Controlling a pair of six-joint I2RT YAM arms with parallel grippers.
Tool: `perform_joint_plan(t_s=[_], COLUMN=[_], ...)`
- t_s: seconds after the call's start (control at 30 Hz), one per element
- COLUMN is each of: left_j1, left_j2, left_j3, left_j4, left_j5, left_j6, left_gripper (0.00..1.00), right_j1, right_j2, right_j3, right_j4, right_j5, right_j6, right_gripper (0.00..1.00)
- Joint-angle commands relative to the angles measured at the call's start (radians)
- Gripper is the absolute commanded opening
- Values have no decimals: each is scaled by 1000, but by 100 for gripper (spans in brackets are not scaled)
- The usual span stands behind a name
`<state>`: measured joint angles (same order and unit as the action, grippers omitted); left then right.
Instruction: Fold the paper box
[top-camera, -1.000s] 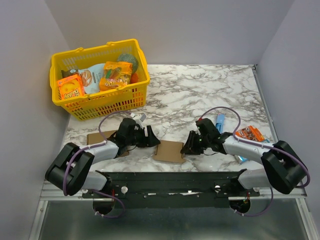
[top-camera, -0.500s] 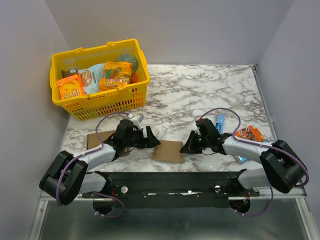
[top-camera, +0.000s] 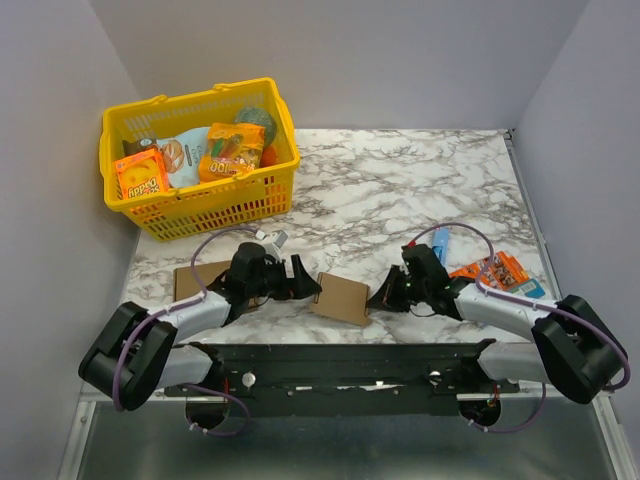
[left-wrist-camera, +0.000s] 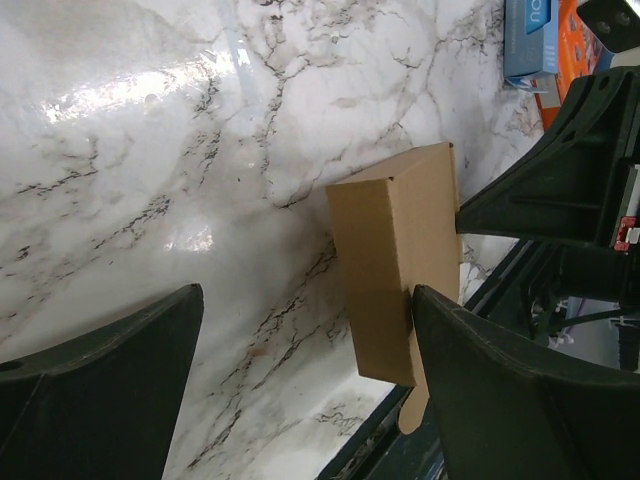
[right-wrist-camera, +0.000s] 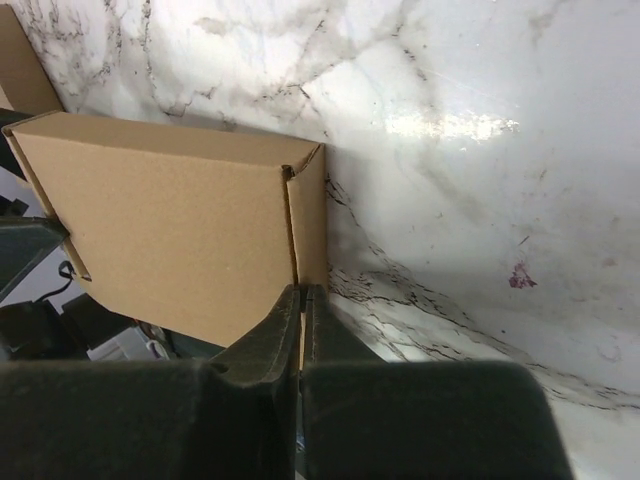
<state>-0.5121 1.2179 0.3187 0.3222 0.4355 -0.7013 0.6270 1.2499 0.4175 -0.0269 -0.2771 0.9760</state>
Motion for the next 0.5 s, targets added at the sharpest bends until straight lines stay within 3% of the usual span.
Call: perform_joint_plan(t_s=[0.0, 0.13, 0.33, 0.43, 0.47], left_j1=[3, 1, -32, -60, -60], left_j2=[43, 69, 137, 181, 199], left_j3=[-13, 5, 26, 34, 34], left_j4=[109, 155, 213, 279, 296], left_j5=[61, 88, 121, 152, 161], left_j6=[-41, -66, -90, -128, -139], left_gripper=[94, 93, 84, 73, 64], right_j1=[-9, -7, -9, -9, -9], right_j2=[16, 23, 20, 25, 23], right_j3=[-48, -45, -36, -25, -22], right_j4=[-90, -88, -90, -91, -91], right_j5=[64, 59, 65, 70, 72], right_j6=[-17, -22, -34, -56, -71], right_gripper=[1, 1, 1, 1, 1])
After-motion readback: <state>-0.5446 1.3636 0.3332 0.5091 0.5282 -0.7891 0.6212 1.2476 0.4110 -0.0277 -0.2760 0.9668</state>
